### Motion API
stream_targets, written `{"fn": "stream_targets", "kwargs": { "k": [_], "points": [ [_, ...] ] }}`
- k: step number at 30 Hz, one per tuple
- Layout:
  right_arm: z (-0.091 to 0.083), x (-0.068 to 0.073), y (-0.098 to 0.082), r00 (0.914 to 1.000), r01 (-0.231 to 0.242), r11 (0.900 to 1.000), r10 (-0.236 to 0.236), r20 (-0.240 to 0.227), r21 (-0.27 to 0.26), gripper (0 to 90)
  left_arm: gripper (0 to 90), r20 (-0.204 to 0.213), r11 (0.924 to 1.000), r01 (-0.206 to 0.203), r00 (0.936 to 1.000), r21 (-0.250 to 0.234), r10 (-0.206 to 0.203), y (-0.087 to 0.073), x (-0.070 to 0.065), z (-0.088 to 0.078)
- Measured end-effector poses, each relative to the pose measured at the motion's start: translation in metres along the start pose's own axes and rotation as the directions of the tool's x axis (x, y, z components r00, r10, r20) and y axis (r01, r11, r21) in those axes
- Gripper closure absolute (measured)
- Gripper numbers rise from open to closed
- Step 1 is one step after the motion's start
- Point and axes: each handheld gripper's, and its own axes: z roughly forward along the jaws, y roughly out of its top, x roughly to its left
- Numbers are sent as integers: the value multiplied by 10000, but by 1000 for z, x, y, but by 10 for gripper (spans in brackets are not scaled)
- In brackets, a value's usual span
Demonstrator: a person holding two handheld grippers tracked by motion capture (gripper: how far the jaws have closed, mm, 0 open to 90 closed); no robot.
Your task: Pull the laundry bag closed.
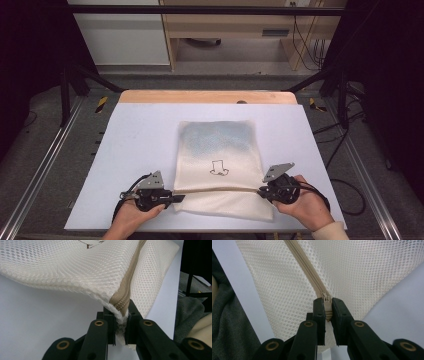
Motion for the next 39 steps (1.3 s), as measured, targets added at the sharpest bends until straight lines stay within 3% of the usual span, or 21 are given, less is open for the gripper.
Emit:
{"fn": "stream_targets", "kwargs": {
  "k": [39],
  "points": [
    [-4,-4,-12,9994,-336,9993,336,13,-185,823,824,27,10000,-59,10000,14,59,0,0,1]
  ]
}}
